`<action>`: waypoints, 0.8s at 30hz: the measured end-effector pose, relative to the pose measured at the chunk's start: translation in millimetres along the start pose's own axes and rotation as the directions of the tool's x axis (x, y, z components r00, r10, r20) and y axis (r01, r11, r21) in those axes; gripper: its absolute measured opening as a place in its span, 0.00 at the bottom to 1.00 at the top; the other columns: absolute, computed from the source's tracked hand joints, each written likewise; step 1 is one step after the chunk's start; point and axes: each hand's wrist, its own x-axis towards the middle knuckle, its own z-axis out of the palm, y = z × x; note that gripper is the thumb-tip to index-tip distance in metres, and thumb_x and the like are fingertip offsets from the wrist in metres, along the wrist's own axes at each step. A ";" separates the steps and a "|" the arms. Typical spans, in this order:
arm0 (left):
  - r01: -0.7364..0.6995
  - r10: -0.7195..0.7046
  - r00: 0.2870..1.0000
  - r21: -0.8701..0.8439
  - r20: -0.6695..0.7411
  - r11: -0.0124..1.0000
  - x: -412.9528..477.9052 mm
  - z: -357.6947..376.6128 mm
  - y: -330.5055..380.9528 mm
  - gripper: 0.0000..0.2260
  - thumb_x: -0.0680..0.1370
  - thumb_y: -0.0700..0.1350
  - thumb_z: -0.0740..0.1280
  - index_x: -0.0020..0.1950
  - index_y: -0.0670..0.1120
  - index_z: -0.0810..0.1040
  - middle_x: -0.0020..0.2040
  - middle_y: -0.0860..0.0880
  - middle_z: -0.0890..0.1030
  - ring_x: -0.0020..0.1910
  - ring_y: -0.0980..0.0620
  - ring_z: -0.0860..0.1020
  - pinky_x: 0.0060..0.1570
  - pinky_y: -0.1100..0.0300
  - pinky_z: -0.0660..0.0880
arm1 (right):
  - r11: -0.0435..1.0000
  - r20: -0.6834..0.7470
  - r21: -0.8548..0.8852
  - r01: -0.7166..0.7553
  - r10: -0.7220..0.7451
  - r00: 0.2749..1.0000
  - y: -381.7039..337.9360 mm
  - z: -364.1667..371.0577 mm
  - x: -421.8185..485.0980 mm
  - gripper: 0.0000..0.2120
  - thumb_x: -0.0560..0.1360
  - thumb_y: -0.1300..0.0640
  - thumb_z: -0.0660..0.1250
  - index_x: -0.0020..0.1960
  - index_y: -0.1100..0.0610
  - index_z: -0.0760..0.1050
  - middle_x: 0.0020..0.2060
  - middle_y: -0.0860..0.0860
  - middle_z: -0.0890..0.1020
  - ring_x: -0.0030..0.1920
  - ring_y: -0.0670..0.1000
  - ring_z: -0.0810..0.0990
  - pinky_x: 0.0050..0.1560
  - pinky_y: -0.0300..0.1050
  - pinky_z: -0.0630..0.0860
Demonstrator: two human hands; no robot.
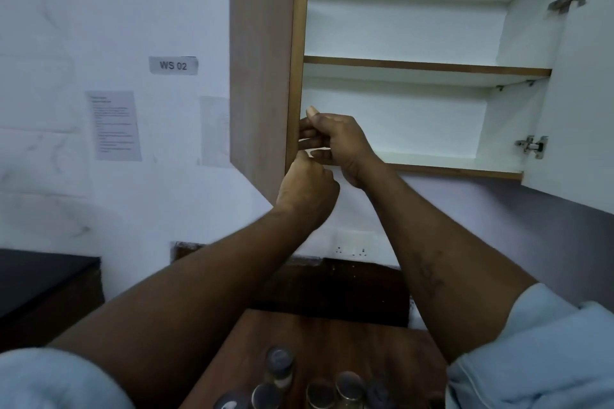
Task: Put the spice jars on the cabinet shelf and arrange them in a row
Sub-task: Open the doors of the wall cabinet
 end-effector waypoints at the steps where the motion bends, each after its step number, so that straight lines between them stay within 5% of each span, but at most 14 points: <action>1: 0.014 -0.014 1.000 0.006 -0.003 1.000 -7.1 2.0 -8.2 0.11 0.79 0.46 0.67 0.37 0.45 0.77 0.26 0.46 0.70 0.30 0.46 0.66 0.44 0.52 0.65 | 1.000 0.023 -0.004 0.004 -0.004 1.000 -3.8 11.6 0.3 0.18 0.82 0.42 0.61 0.50 0.52 0.85 0.44 0.48 0.88 0.45 0.49 0.88 0.42 0.43 0.79; 4: 0.102 -0.102 0.995 -0.038 0.004 0.994 -23.6 7.5 -32.5 0.08 0.80 0.45 0.65 0.44 0.46 0.82 0.38 0.48 0.81 0.34 0.47 0.73 0.40 0.53 0.65 | 1.000 0.094 0.001 0.026 -0.026 0.995 -14.0 43.5 5.7 0.19 0.81 0.41 0.62 0.48 0.52 0.86 0.46 0.50 0.88 0.46 0.51 0.88 0.47 0.47 0.78; 9: 0.246 -0.244 0.969 -0.088 0.033 0.965 -41.0 28.2 -73.8 0.09 0.80 0.44 0.61 0.54 0.46 0.80 0.48 0.47 0.83 0.45 0.48 0.81 0.37 0.55 0.69 | 0.997 0.155 -0.025 0.069 -0.064 0.986 -22.2 94.7 16.1 0.18 0.81 0.43 0.63 0.51 0.54 0.86 0.48 0.48 0.88 0.50 0.51 0.87 0.59 0.54 0.81; 14: 0.336 -0.331 0.935 -0.018 0.132 0.942 -55.4 60.3 -112.2 0.15 0.80 0.50 0.60 0.63 0.48 0.79 0.60 0.44 0.81 0.61 0.43 0.77 0.56 0.51 0.72 | 0.992 0.231 -0.106 0.067 -0.042 0.972 -28.9 136.5 14.6 0.23 0.81 0.38 0.60 0.58 0.53 0.84 0.56 0.47 0.86 0.59 0.49 0.83 0.68 0.56 0.75; 20: 0.401 -0.392 0.872 0.029 0.293 0.915 -85.1 96.0 -145.5 0.13 0.78 0.53 0.63 0.56 0.52 0.82 0.56 0.49 0.83 0.63 0.43 0.72 0.68 0.41 0.63 | 0.974 0.252 -0.215 0.076 -0.020 0.967 -32.7 162.6 13.4 0.28 0.84 0.35 0.49 0.67 0.52 0.78 0.62 0.49 0.83 0.65 0.54 0.78 0.71 0.60 0.69; 24: 0.347 -0.356 0.906 0.079 0.231 0.935 -97.8 104.4 -148.4 0.12 0.77 0.53 0.64 0.54 0.51 0.83 0.55 0.49 0.83 0.67 0.44 0.70 0.74 0.35 0.52 | 0.976 0.250 -0.209 0.062 -0.008 0.968 -27.9 172.9 16.5 0.29 0.84 0.35 0.49 0.69 0.53 0.77 0.63 0.49 0.83 0.65 0.54 0.77 0.72 0.61 0.68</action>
